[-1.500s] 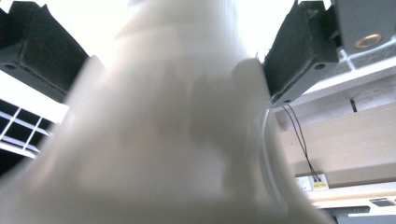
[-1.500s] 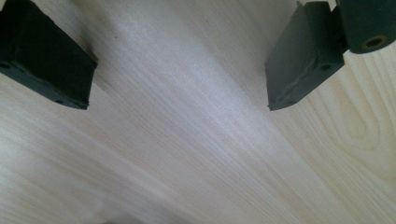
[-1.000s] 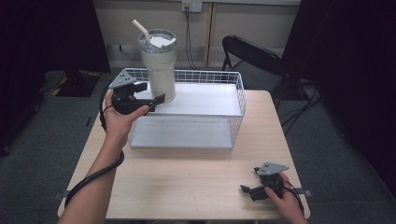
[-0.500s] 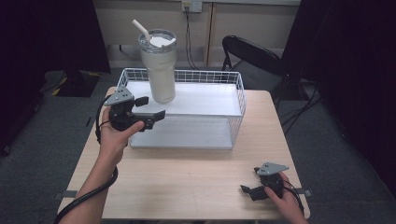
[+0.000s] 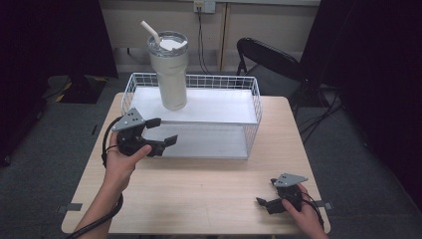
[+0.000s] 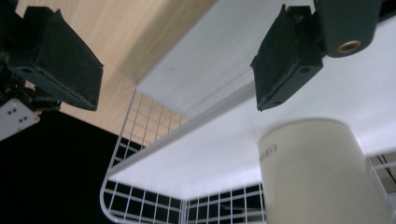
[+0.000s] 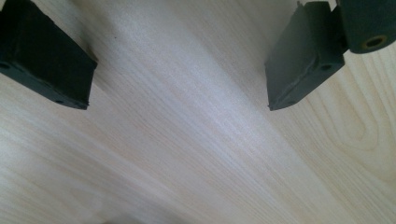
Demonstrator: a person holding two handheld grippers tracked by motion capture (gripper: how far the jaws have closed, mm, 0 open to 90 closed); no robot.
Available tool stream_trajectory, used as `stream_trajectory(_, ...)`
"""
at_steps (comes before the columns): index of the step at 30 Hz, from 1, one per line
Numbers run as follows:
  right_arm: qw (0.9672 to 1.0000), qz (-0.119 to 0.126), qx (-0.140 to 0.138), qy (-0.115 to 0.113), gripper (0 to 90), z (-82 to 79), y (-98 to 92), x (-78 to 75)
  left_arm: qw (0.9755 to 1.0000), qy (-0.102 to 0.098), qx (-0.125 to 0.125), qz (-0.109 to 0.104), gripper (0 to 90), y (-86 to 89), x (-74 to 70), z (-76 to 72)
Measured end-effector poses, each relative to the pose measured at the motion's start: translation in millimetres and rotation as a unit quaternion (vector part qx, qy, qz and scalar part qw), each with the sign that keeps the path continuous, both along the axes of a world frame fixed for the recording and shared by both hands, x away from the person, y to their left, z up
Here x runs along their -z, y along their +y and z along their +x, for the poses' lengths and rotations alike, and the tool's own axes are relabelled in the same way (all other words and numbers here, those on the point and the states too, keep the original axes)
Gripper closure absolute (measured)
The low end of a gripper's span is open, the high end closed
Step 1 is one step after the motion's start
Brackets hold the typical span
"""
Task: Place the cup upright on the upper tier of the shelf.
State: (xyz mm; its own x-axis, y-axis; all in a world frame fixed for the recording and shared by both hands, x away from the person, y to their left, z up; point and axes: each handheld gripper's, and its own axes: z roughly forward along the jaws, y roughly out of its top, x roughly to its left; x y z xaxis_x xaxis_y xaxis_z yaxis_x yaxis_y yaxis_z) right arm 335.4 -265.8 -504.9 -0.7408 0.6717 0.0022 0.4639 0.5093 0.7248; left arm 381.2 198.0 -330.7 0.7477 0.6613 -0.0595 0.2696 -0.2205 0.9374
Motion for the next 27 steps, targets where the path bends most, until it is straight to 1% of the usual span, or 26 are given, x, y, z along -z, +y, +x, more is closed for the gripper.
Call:
stream_trajectory(1,1.0,0.0,0.0,0.0,7.6,0.0,0.0,0.0,1.0,0.005,0.004,-0.004,15.5,0.8,6.4,-1.7)
stream_trajectory(2,1.0,0.0,0.0,0.0,7.6,0.0,0.0,0.0,1.0,0.005,0.004,-0.004,15.6,0.8,6.4,-1.7)
stream_trajectory(3,1.0,0.0,0.0,0.0,7.6,0.0,0.0,0.0,1.0,0.008,0.003,0.003,15.6,1.8,14.5,-3.9)
stream_trajectory(4,1.0,0.0,0.0,0.0,7.6,0.0,0.0,0.0,1.0,0.008,0.003,0.003,15.6,1.8,14.5,-3.9)
stream_trajectory(5,1.0,0.0,0.0,0.0,7.6,0.0,0.0,0.0,0.9999,0.01,0.005,0.008,15.6,2.8,21.7,-5.6)
stream_trajectory(6,1.0,0.0,0.0,0.0,7.6,0.0,0.0,0.0,0.9999,0.01,0.005,0.008,15.6,2.8,21.7,-5.6)
stream_trajectory(7,1.0,0.0,0.0,0.0,7.6,0.0,0.0,0.0,0.9998,0.014,0.008,0.009,15.6,3.7,28.7,-7.4)
stream_trajectory(8,1.0,0.0,0.0,0.0,7.6,0.0,0.0,0.0,0.9998,0.014,0.008,0.009,15.6,3.7,28.7,-7.4)
stream_trajectory(9,1.0,0.0,0.0,0.0,7.6,0.0,0.0,0.0,0.9998,0.016,0.007,0.009,15.6,4.4,35.3,-9.2)
stream_trajectory(10,1.0,0.0,0.0,0.0,7.6,0.0,0.0,0.0,0.9998,0.016,0.007,0.009,15.6,4.4,35.3,-9.2)
stream_trajectory(11,1.0,0.0,0.0,0.0,7.6,0.0,0.0,0.0,0.9998,0.017,0.005,0.013,15.7,5.1,41.5,-10.9)
stream_trajectory(12,1.0,0.0,0.0,0.0,7.6,0.0,0.0,0.0,0.9997,0.019,0.004,0.011,15.6,5.2,44.8,-11.8)
stream_trajectory(13,1.0,0.0,0.0,0.0,7.6,0.0,0.0,0.0,0.9996,0.024,0.006,0.012,15.6,5.5,47.9,-12.3)
stream_trajectory(14,1.0,0.0,0.0,0.0,7.6,0.0,0.0,0.0,0.9996,0.024,0.006,0.012,15.6,5.5,47.9,-12.3)
stream_trajectory(15,1.0,0.0,0.0,0.0,7.6,0.0,0.0,0.0,0.9995,0.028,0.004,0.013,15.6,5.6,53.7,-13.8)
stream_trajectory(16,1.0,0.0,0.0,0.0,7.6,0.0,0.0,0.0,0.9995,0.028,0.004,0.013,15.6,5.6,53.7,-13.8)
stream_trajectory(19,1.0,0.0,0.001,-0.001,7.7,-0.2,0.0,0.0,0.9994,0.032,0.006,0.014,15.7,6.2,63.7,-16.5)
stream_trajectory(20,1.0,0.0,0.001,-0.001,7.7,-0.2,0.0,0.0,0.9994,0.032,0.006,0.014,15.6,6.2,63.7,-16.5)
stream_trajectory(22,1.0,0.0,0.001,0.0,7.7,-0.3,0.1,0.0,0.9993,0.032,0.005,0.018,15.6,6.4,68.8,-17.5)
stream_trajectory(23,1.0,0.0,0.001,-0.001,7.7,-0.3,0.1,0.0,0.9991,0.038,0.007,0.019,15.6,6.1,76.9,-19.2)
stream_trajectory(24,1.0,0.0,0.001,0.0,7.7,-0.3,0.1,0.0,0.999,0.04,0.009,0.018,15.6,5.7,81.2,-20.3)
stream_trajectory(25,1.0,0.0,0.001,-0.001,7.7,-0.3,0.1,0.0,0.9989,0.043,0.009,0.018,15.6,5.3,84.7,-21.0)
stream_trajectory(26,1.0,0.0,0.001,-0.001,7.7,-0.3,0.1,0.0,0.9989,0.043,0.009,0.018,15.7,5.3,84.7,-21.0)
stream_trajectory(27,1.0,0.0,0.001,0.0,7.7,-0.3,0.1,0.0,0.9985,0.048,0.012,0.021,15.7,4.1,94.5,-23.2)
